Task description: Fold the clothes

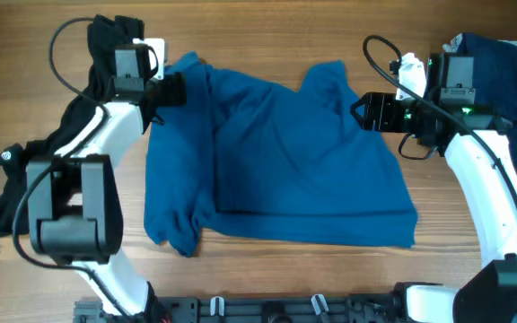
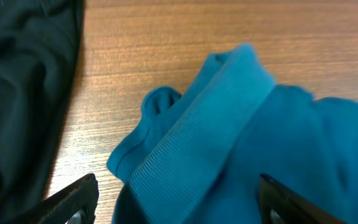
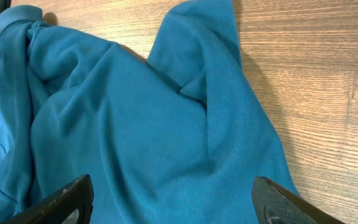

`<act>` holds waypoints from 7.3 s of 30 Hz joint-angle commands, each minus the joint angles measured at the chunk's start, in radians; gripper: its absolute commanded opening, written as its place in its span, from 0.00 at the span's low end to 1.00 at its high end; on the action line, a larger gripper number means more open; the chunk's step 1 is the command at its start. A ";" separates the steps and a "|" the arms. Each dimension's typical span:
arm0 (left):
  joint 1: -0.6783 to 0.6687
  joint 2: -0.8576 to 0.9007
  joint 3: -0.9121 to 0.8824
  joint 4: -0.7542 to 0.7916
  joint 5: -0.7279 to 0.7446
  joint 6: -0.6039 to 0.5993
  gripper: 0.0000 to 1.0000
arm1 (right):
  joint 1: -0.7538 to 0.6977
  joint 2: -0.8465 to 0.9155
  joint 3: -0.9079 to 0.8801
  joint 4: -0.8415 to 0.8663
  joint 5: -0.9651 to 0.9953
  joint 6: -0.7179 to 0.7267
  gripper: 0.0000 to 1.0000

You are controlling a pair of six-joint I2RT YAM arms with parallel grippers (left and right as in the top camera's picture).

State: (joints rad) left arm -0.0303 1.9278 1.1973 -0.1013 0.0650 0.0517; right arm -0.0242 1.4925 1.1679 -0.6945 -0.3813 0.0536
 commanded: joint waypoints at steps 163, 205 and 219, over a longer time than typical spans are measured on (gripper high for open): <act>-0.074 0.186 0.587 -1.079 0.117 -0.035 0.04 | 0.001 0.007 0.014 -0.043 0.019 -0.054 0.83; -0.181 0.064 0.864 -0.904 -0.093 -0.061 0.04 | 0.008 0.664 0.125 0.724 -0.040 0.085 0.78; -0.181 0.064 0.864 -0.959 -0.128 -0.061 0.04 | 0.074 0.812 0.128 1.034 -0.099 0.192 0.47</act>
State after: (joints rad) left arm -0.2104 1.9991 2.0480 -1.0592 -0.0494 0.0013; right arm 0.0303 2.2631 1.2976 0.3351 -0.4484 0.2153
